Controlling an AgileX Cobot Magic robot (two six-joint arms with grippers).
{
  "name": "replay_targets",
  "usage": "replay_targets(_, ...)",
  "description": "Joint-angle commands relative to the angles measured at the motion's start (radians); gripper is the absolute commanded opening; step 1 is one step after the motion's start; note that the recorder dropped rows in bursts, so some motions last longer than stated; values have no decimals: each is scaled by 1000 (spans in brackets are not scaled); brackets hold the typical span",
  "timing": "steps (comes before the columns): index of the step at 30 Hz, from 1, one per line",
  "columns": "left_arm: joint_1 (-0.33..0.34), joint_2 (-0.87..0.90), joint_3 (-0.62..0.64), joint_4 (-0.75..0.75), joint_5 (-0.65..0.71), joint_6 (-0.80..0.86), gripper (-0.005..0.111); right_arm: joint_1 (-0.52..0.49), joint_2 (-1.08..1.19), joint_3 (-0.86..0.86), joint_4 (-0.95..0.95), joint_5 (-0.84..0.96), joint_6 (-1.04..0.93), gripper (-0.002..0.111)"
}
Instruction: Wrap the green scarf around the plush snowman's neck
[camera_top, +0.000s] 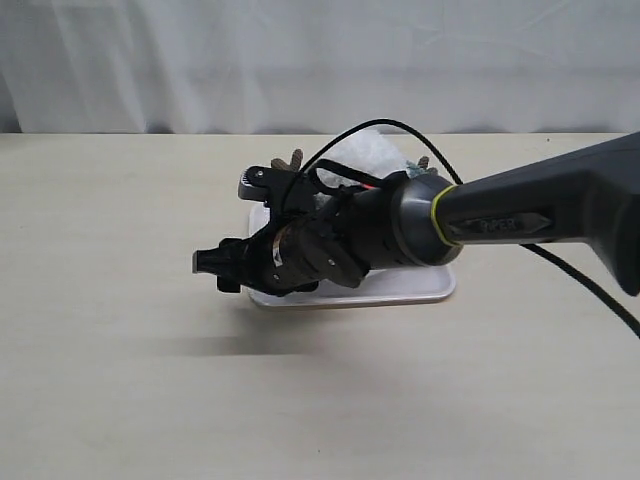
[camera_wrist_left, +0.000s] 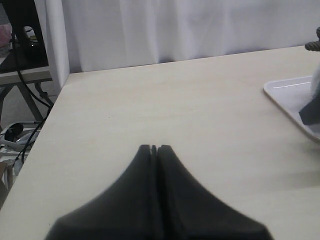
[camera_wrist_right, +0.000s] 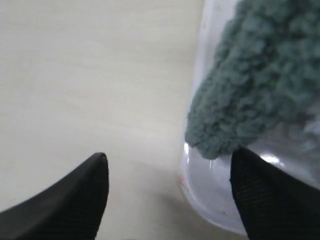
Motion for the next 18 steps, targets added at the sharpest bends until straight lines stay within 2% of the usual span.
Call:
replay_targets(1, 1, -2, 3, 1, -12, 2, 0, -31, 16, 4, -13, -9, 1, 65)
replay_targets(10, 1, -2, 3, 1, -12, 2, 0, -45, 29, 4, -15, -108, -7, 64)
replay_targets(18, 1, -2, 3, 1, -12, 2, 0, -53, 29, 4, -16, -89, -30, 32)
